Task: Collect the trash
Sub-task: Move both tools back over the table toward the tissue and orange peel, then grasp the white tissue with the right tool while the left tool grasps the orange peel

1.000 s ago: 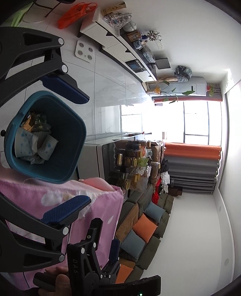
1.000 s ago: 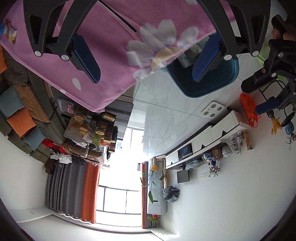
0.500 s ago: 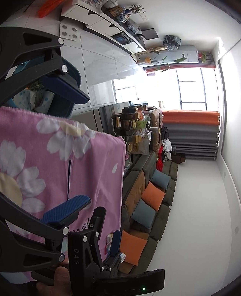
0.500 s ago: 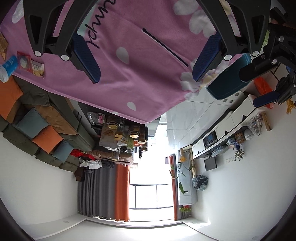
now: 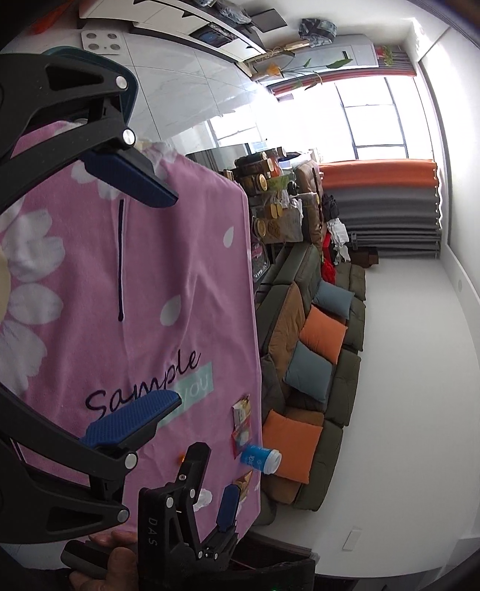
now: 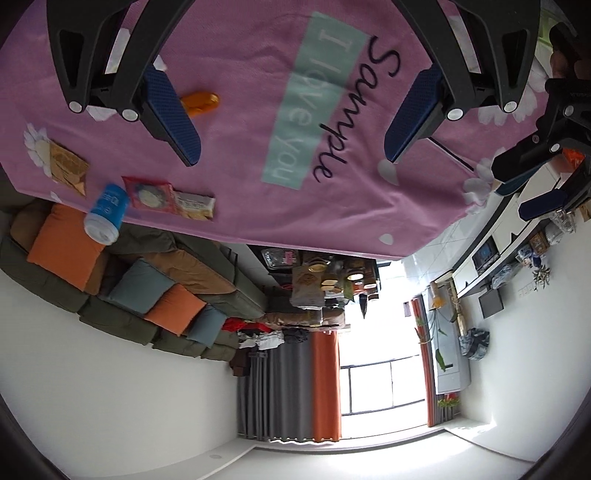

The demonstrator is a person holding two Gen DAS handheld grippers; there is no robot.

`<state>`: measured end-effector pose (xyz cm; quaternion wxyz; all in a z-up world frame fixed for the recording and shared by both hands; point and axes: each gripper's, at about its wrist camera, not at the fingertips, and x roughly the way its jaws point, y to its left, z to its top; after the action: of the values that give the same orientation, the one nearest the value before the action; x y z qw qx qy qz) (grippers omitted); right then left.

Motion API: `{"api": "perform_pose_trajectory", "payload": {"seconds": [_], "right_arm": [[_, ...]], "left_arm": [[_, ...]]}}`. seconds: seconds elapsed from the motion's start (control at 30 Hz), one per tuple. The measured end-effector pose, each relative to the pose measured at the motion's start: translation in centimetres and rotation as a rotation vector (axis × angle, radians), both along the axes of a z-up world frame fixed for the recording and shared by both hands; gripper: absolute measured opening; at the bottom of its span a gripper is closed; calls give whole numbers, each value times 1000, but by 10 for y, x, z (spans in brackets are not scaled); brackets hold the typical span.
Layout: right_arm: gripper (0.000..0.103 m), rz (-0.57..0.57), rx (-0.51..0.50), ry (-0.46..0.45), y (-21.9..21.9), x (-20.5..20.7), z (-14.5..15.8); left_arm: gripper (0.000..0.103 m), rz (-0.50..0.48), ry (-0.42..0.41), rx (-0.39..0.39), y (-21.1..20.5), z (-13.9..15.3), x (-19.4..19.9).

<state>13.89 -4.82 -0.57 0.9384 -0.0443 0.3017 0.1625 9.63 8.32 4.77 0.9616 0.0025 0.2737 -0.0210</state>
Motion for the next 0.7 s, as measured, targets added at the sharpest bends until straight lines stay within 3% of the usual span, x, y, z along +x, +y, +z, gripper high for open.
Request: {"api": "perform_pose_trajectory", "payload": {"seconds": [0.4, 0.7], "right_arm": [[96, -239, -16, 22, -97, -24, -23], [96, -317, -16, 100, -144, -31, -49]], "left_arm": [[97, -149, 30, 8, -67, -17, 38], [97, -291, 65, 20, -129, -35, 59]]}}
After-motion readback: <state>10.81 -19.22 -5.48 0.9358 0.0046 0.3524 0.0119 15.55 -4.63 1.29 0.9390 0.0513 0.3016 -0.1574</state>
